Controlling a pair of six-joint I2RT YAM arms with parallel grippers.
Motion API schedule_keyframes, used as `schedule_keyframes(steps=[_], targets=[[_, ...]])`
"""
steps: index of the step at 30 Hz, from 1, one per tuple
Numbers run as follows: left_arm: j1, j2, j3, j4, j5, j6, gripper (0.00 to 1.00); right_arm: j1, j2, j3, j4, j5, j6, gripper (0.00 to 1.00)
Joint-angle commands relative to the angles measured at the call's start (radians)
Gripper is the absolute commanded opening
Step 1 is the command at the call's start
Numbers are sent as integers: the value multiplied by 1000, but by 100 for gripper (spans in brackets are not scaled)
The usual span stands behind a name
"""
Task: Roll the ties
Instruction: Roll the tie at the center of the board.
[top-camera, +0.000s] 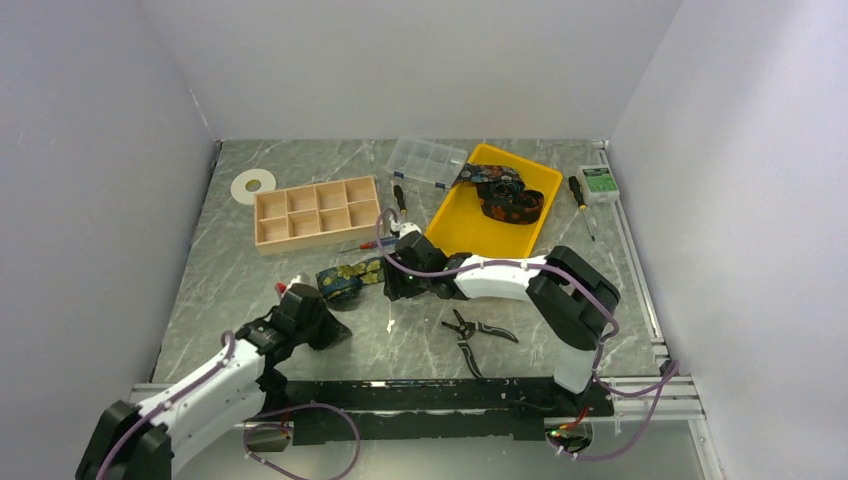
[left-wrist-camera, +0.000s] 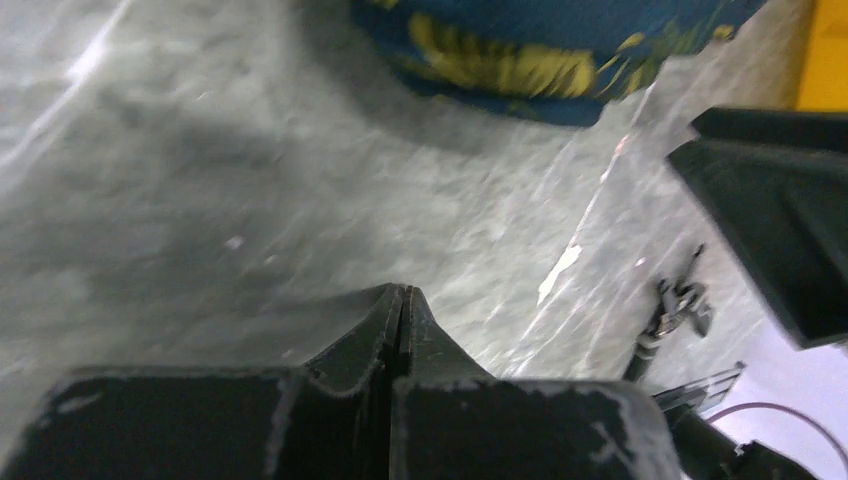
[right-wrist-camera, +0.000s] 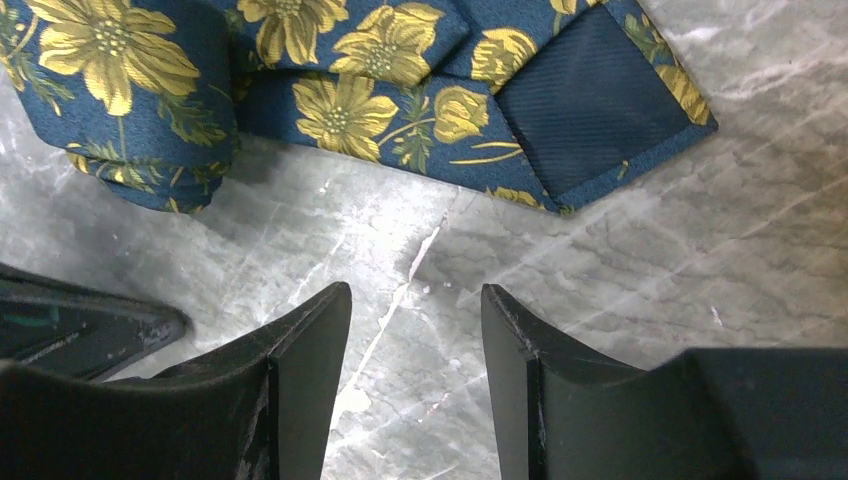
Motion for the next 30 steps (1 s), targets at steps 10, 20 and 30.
schedule_keyframes(steps=[10,20,30], targets=[[34,384,57,259,-231,-81,3,1,-1,-52,70,10,6,54],[122,485,100,285,-235,6,3,-21,116,30,75,23,33,49],[167,607,139,361,-183,75,3,-65,230,132,44,49,38,46]])
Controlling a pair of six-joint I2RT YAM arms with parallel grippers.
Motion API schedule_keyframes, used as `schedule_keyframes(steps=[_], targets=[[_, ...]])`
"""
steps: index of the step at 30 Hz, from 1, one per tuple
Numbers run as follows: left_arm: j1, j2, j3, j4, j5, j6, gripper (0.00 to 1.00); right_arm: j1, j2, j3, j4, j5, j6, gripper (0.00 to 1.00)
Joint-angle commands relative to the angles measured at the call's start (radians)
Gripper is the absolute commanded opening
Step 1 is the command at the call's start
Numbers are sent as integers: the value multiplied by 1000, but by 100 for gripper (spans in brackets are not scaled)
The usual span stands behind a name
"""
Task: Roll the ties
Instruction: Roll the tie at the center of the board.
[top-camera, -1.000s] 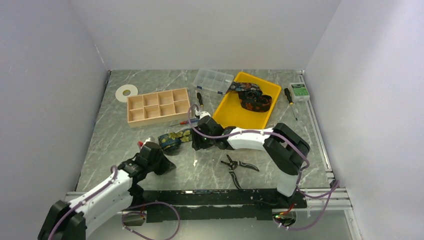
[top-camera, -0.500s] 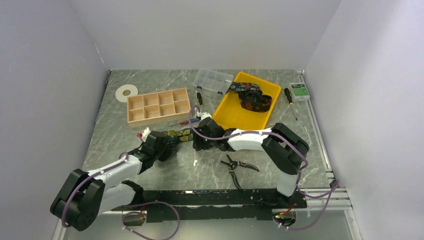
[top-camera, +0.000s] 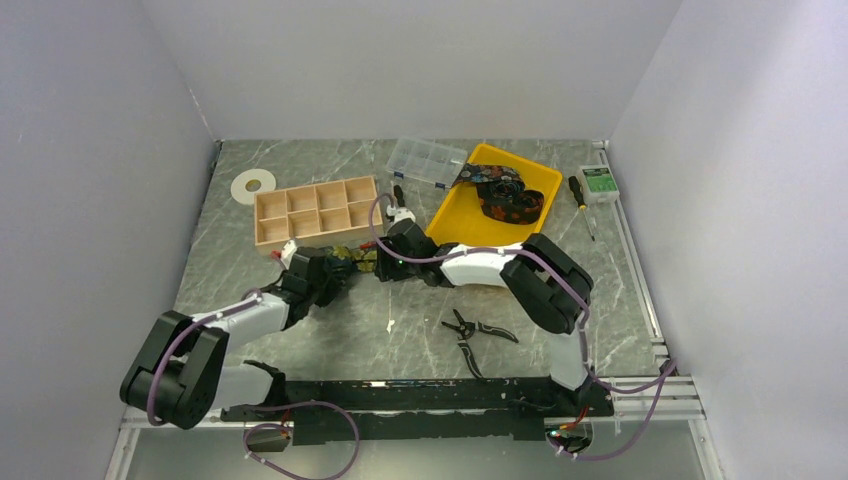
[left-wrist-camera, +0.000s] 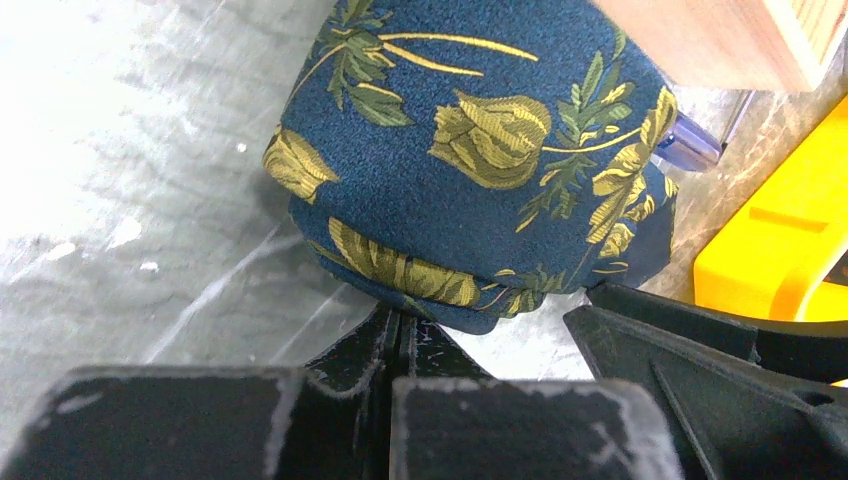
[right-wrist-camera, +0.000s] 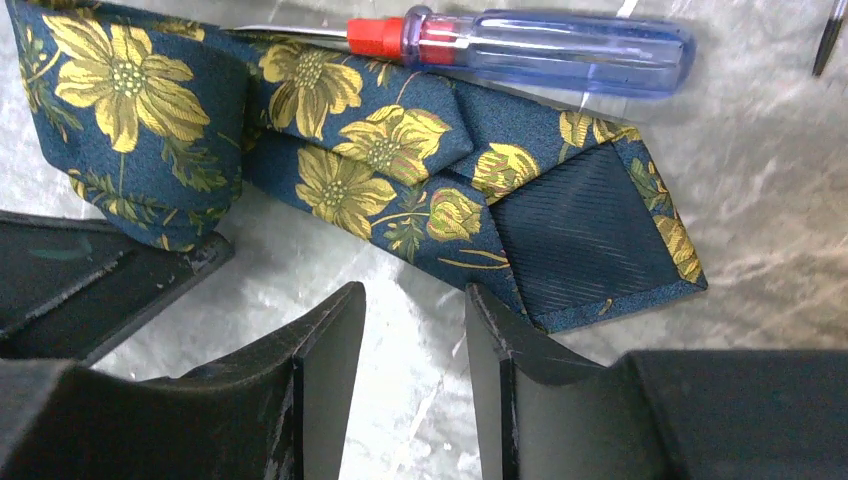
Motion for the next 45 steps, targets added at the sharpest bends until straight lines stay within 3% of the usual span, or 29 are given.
schedule_keyframes(steps=[1,13,27,45], targets=[[19,75,-21,-91,-15,71,3,-24,76,29,-80,40,-4,46],[56,134,38,-107,40,114,3,-51,51,52,-100,10,-30,47],[56,-219,57,-447,-45,126,3,-6,-226,-169,-69,-13,-3,55],[56,-13,190,-282,0,79,3,-1,-340,-274,-67,15,-18,55]])
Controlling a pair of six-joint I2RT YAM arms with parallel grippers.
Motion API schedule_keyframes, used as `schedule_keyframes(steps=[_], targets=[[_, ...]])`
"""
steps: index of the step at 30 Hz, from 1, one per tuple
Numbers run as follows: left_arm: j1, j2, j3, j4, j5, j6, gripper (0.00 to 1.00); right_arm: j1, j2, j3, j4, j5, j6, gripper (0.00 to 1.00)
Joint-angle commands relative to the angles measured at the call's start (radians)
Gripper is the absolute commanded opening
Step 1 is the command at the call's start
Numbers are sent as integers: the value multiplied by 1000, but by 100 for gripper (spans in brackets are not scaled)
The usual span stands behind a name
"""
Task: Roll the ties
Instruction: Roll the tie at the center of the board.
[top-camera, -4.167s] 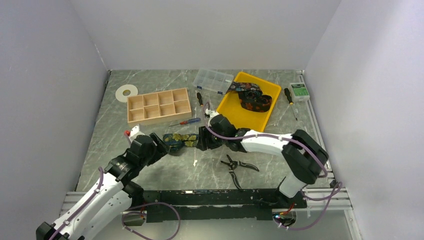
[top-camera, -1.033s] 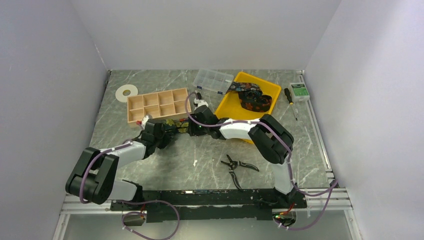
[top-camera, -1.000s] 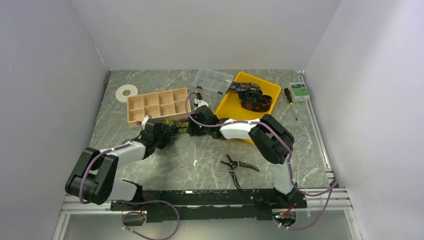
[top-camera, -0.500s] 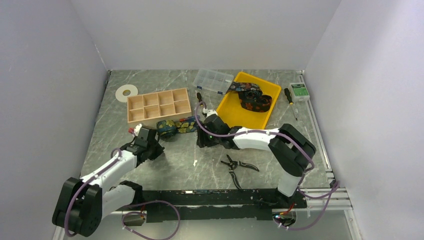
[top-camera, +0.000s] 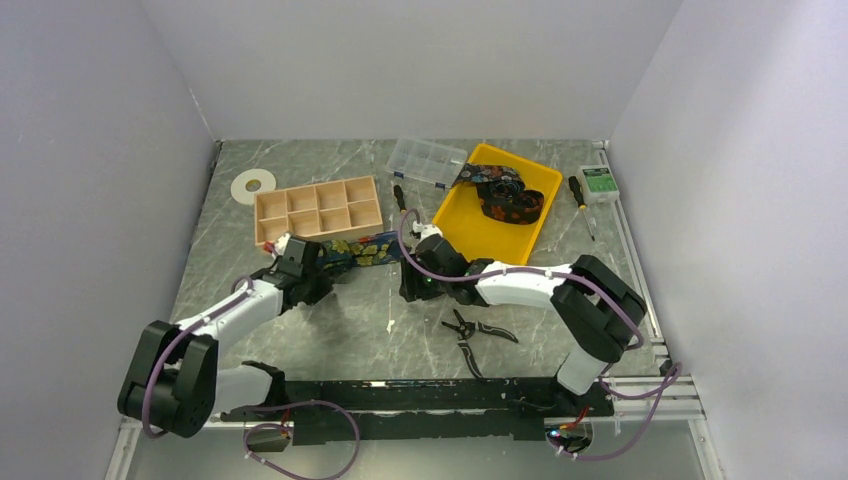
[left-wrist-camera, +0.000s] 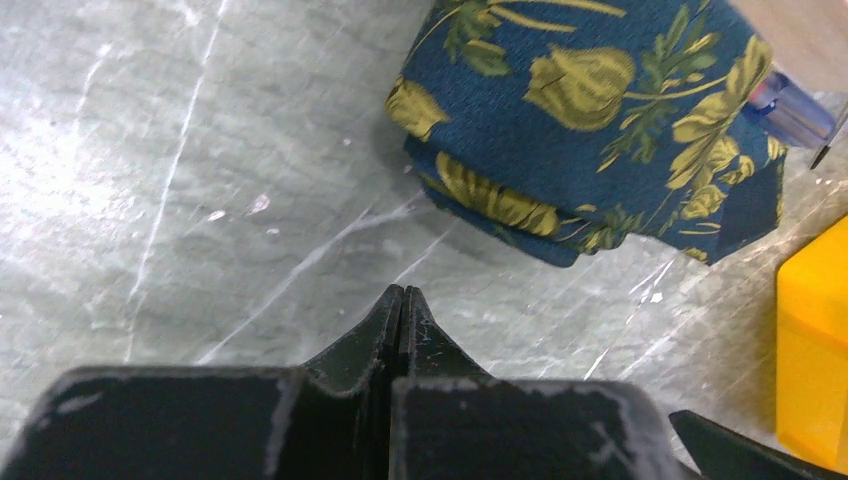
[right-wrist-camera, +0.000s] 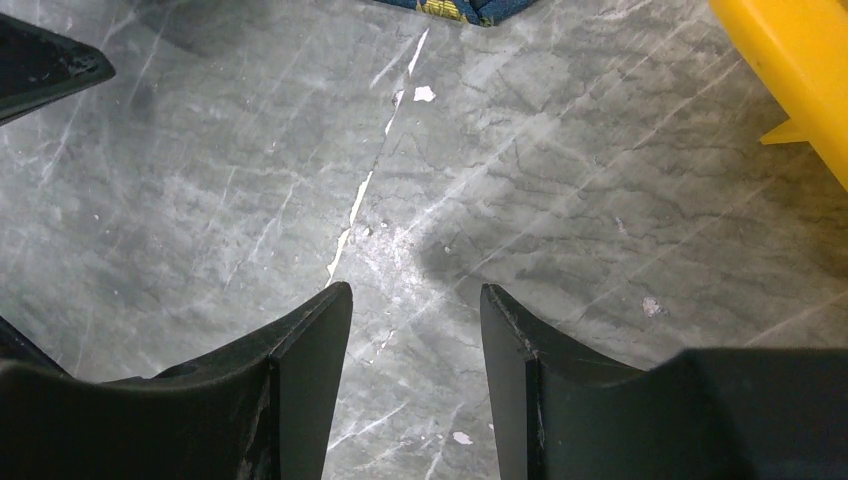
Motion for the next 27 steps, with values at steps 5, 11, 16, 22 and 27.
schedule_keyframes(steps=[5,11,16,22,27], targets=[[3,104,75,101,12,-37,3,-4,-65,-13,7,22,-16,54],[3,180,121,127,-25,-50,3,-3,-87,-26,7,27,-17,54],[5,223,141,159,-75,-74,3,-4,-104,-41,12,29,-16,54],[6,261,142,211,-102,-95,3,-7,-120,-64,26,29,-16,54],[6,275,127,263,-112,-137,3,-9,-129,-78,37,33,-13,54]])
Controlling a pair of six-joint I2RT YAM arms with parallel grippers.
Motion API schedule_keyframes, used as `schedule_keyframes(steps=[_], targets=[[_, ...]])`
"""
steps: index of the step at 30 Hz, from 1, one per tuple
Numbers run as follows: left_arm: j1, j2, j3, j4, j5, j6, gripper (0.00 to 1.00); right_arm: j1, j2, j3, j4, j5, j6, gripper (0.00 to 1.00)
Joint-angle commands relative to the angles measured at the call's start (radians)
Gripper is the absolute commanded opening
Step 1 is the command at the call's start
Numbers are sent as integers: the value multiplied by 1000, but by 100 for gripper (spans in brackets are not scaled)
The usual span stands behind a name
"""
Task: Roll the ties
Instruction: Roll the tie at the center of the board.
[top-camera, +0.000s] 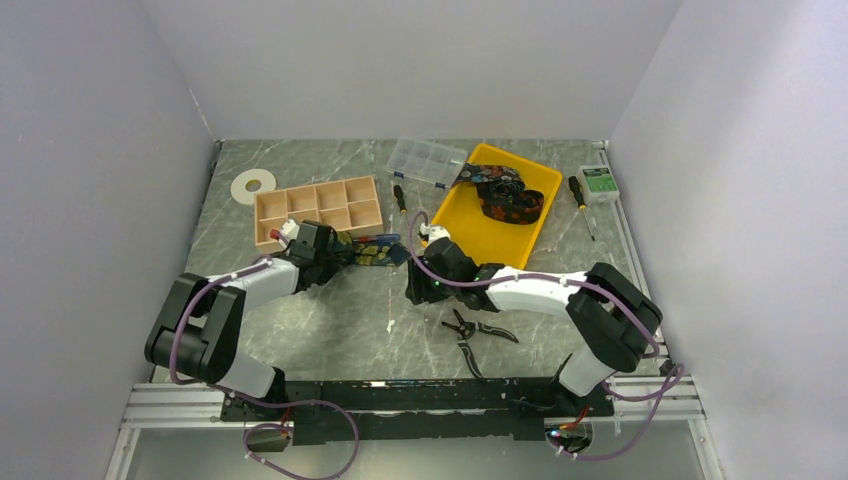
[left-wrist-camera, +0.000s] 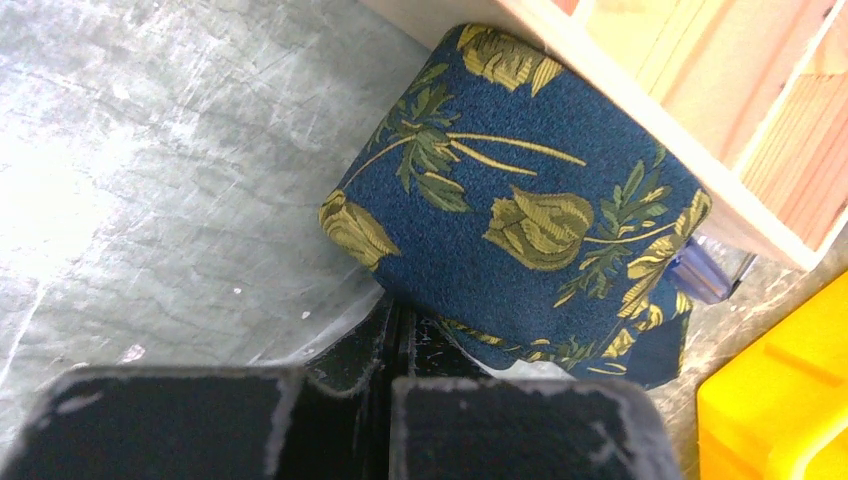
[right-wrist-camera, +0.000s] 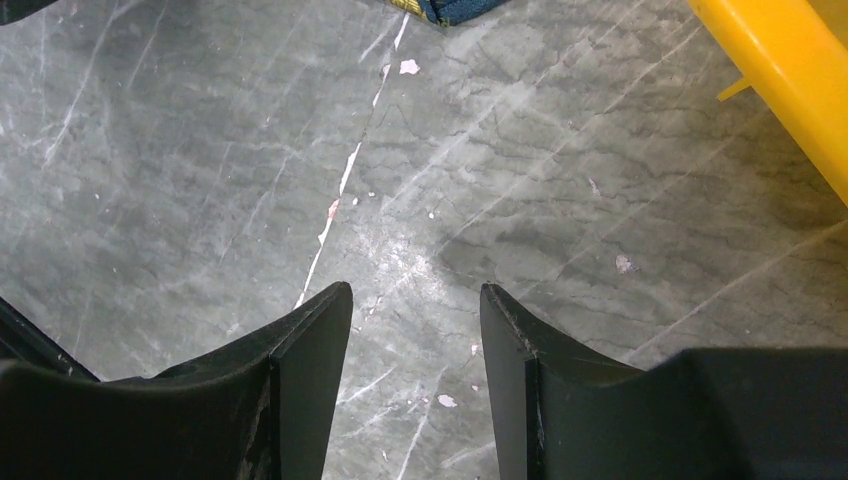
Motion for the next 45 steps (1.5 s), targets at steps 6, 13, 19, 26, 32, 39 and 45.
schedule_keyframes(steps=[6,13,19,26,32,39,45], targets=[[5,60,23,121,-31,-105,3,-6,-48,-25,44,24,-5,54],[5,78,13,137,-51,-106,3,-7,-56,-39,46,29,-7,54],[5,20,-19,119,-34,-57,3,-8,-57,-41,53,19,-8,55],[5,-169,-66,-34,58,9,3,-9,-56,-14,48,19,-14,65],[6,-422,-40,-278,45,58,4,-14,-3,61,50,15,-3,69],[202,-509,-1,-275,117,105,11,-29,164,301,58,-73,35,69],[430,-384,-8,-72,419,198,33,-56,357,569,12,-137,64,68]])
